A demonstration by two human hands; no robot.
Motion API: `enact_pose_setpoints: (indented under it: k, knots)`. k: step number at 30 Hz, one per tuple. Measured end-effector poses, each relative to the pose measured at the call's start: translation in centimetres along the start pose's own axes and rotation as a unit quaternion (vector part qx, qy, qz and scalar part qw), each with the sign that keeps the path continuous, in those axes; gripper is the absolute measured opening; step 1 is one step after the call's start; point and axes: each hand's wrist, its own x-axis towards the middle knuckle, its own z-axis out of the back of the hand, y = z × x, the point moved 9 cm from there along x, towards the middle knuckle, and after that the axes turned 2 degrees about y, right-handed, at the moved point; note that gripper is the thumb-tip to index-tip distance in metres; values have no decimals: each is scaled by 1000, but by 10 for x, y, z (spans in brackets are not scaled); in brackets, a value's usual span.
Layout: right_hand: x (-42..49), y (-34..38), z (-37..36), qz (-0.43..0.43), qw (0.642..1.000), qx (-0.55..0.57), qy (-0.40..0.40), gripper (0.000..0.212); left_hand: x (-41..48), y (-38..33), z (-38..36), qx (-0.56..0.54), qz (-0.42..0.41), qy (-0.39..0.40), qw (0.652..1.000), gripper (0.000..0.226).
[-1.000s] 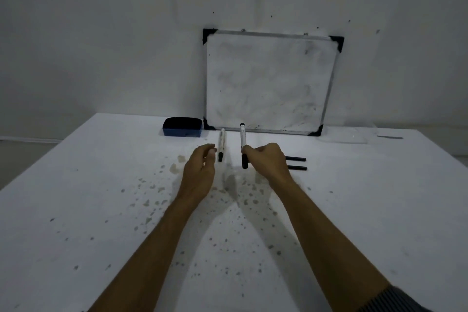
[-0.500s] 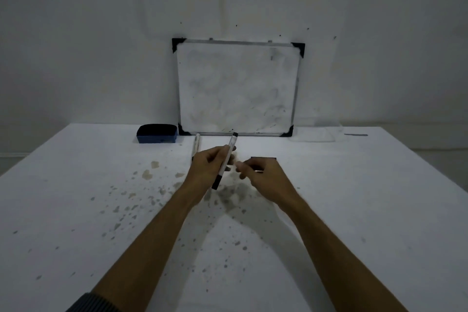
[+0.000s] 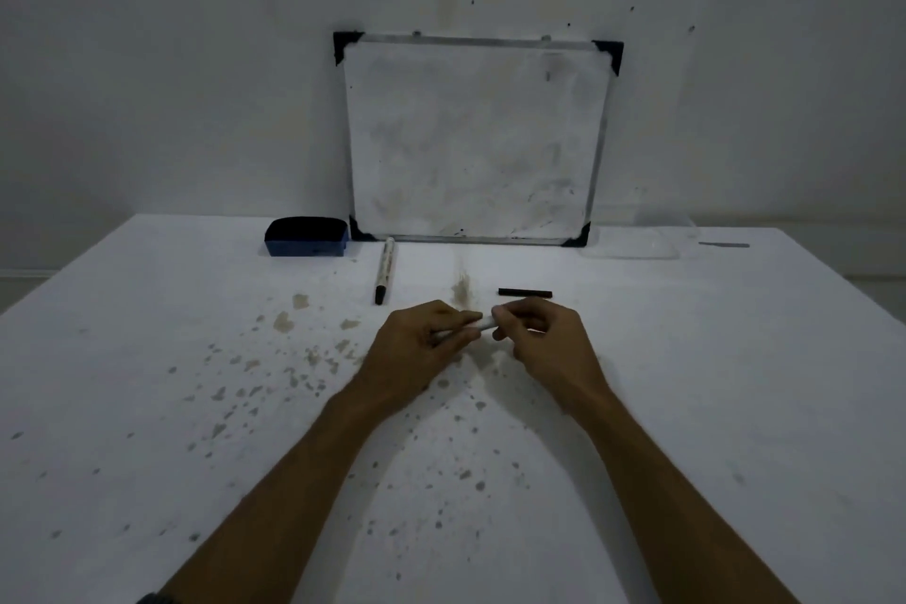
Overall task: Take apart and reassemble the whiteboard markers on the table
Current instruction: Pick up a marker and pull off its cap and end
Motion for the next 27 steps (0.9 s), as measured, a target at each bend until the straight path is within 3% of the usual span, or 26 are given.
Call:
enact_pose_setpoints:
  k: [2,4,6,9,12,15,20,21,23,25,27]
  knots:
    - [-1,2,3,-8,1000,-1,-16,28,2,-8,-1,70,-65,-1,995,30]
    - [-2,7,6,4,996,-78,-36,40,3,-16,-4,101,-111,6,989,31]
    - [-2,12,2,31,981,-189,-38,46,3,-20,-11,123,-138,21,983,34]
    - [-1,7,-4,31,974,-225,-25,49,2,-22,-19,138,-150,36,978,37]
    - [1,13,-3,76,976,-198,-43,53,3,-19,-13,48,-105,29,993,36]
    - [0,22,-6,151,972,-172,-55,53,0,-8,-10,-75,21,54,995,27]
    - [-14,42,-10,258,945,-196,-48,44,-11,5,-19,-229,145,179,946,37]
    - [-15,42,-11,251,947,-196,-42,45,-11,7,-19,-233,157,183,942,33]
    - [-8,30,-12,148,974,-169,-14,53,-5,7,-15,-177,128,144,965,23]
    - [-2,15,-12,45,985,-164,11,58,3,-8,-7,-37,4,77,996,30]
    - [1,12,-9,15,987,-159,18,56,4,-17,-10,75,-90,56,992,39]
